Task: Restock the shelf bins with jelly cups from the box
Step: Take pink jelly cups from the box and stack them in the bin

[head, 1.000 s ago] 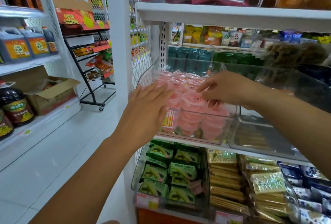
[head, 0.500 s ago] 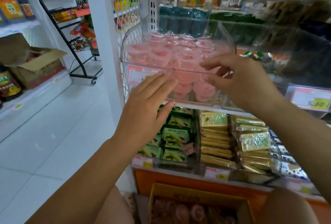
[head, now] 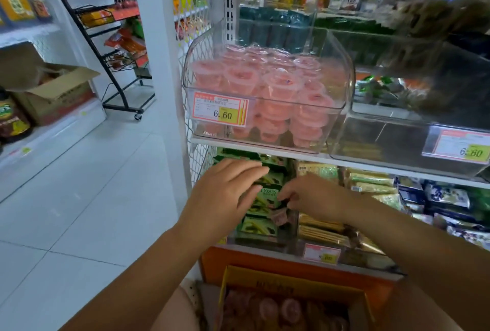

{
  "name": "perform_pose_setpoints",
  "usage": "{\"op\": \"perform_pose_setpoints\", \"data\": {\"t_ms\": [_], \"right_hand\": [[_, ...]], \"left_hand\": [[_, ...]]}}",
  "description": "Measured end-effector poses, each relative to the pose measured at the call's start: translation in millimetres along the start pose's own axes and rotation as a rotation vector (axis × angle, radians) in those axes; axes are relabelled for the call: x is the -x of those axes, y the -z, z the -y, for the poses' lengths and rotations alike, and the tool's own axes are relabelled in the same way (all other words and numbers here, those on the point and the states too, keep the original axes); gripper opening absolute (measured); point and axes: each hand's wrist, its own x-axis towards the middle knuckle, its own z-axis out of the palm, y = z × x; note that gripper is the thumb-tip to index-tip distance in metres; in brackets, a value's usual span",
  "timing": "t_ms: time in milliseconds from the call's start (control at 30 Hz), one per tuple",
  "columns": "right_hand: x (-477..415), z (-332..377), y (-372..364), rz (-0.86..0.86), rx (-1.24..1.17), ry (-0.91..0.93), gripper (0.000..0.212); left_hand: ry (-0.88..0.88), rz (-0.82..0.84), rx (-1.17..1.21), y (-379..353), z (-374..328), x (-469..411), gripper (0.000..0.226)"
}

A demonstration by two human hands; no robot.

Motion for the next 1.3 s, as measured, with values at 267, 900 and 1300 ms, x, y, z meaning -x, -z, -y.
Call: {"op": "perform_pose_setpoints", "data": {"t_ms": [267, 900, 1300], "right_hand": [[-60, 0, -67, 0.020, 0.632, 0.017, 0.016], [35, 19, -40, -0.557, -0.530, 0.306, 0.017], [102, 40, 122, -0.851, -0.740, 0.160, 0.030]], "left_hand": [[0.292, 0.275, 0.118, -57, 20, 51, 0.035], [1.014, 0.363, 1.242, -16, -18, 14, 0.030], [0.264, -0.063, 0.337, 91, -54, -72, 0.048]]}}
